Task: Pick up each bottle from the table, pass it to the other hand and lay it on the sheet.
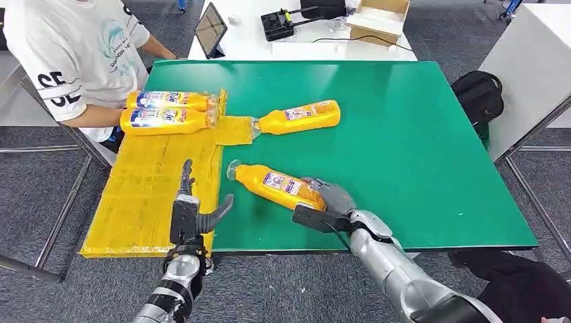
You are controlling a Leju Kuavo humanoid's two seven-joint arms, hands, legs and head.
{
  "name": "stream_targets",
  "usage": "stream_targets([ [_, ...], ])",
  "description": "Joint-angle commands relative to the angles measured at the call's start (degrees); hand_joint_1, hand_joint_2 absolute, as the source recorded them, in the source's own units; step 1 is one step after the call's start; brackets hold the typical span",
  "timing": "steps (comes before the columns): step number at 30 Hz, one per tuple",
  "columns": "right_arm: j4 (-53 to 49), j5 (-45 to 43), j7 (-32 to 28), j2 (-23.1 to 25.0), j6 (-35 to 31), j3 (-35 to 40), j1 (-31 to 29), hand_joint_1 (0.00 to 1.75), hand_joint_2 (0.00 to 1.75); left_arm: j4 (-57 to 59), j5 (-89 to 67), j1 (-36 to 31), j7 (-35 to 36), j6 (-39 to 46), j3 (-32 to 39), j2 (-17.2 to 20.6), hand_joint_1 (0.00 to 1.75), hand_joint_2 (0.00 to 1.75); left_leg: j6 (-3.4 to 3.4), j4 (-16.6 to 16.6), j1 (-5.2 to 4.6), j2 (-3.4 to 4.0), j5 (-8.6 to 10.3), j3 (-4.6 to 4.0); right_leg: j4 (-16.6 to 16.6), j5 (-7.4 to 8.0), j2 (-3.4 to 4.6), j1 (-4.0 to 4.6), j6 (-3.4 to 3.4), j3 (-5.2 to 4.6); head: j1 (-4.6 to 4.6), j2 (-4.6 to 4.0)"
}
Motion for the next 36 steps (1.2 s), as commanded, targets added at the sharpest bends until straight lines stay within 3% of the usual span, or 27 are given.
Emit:
stream_targets([
  [1, 0.7, 0.0, -0.7, 1.4, -0.3, -2.4, 3.3, 1.75, 1.75, 3.8, -0.2, -1.5, 0.2, -0.5, 0.5, 0.2, 0.00, 1.75, 0.08, -0.1, 0.01, -0.09, -0.06, 0.31, -0.1, -0.09, -0.18, 0.05, -0.21, 0.35, 0.00, 0.00],
  [9, -1.0, 0.3, -1.3, 1.5, -0.8, -4.4, 3.6, 1.75, 1.75, 3.9, -0.4, -1.4, 0.2, -0.7, 1.1, 0.1, 0.00, 1.75, 0.06, -0.1, -0.01, -0.05, -0.05, 0.24, -0.1, -0.07, -0.11, 0.04, -0.18, 0.26, 0.00, 0.00],
  [13, -6.3, -0.5, -3.9, 2.3, -5.8, -8.5, 5.8, 1.75, 1.75, 3.1, -0.3, -0.7, 0.2, -0.3, 2.2, 0.0, 0.00, 1.75, 0.07, -0.1, -0.02, -0.04, -0.06, 0.23, -0.1, -0.07, -0.10, 0.02, -0.16, 0.26, 0.00, 0.00],
  [15, -17.4, 0.9, -5.1, 3.9, -12.7, -12.7, 10.1, 1.75, 1.75, 2.0, -0.6, 0.5, 0.2, 0.1, 3.3, 0.0, 0.00, 1.75, 0.06, -0.1, -0.02, 0.00, -0.06, 0.19, -0.1, -0.06, -0.06, 0.02, -0.16, 0.21, 0.00, 0.00],
  [17, -25.2, 2.3, -3.1, 4.4, -12.9, -13.6, 13.1, 1.75, 1.75, 1.5, -0.8, 1.0, 0.2, 0.1, 3.5, 0.0, 0.00, 1.75, 0.05, -0.1, -0.02, 0.04, -0.11, 0.23, -0.1, -0.10, -0.01, 0.03, -0.20, 0.23, 0.02, 0.00],
  [22, -45.4, -0.1, -8.2, 8.5, -23.4, -20.1, 21.7, 1.75, 1.75, 1.5, -0.8, 1.2, 0.2, 0.9, 4.3, -0.7, 0.00, 1.75, 0.03, 0.0, -0.02, -0.11, -0.04, -0.24, 0.0, -0.06, -0.09, 0.01, -0.11, -0.17, 0.02, 0.00],
  [27, -49.8, -0.5, -10.6, 9.7, -27.4, -21.3, 23.9, 1.75, 1.75, 1.7, -0.3, 1.1, 0.2, 0.9, 4.4, -0.9, 0.00, 1.75, 0.05, 0.0, -0.05, -0.23, -0.05, -0.32, 0.0, -0.10, -0.16, -0.02, -0.10, -0.24, -0.02, 0.00],
  [36, -49.8, -0.5, -10.6, 9.7, -27.4, -21.3, 23.9, 1.75, 1.75, 1.7, -0.3, 1.1, 0.2, 0.9, 4.4, -0.9, 0.00, 1.75, 0.04, 0.0, -0.03, -0.21, -0.05, -0.36, 0.0, -0.07, -0.13, -0.01, -0.13, -0.27, 0.00, 0.00],
])
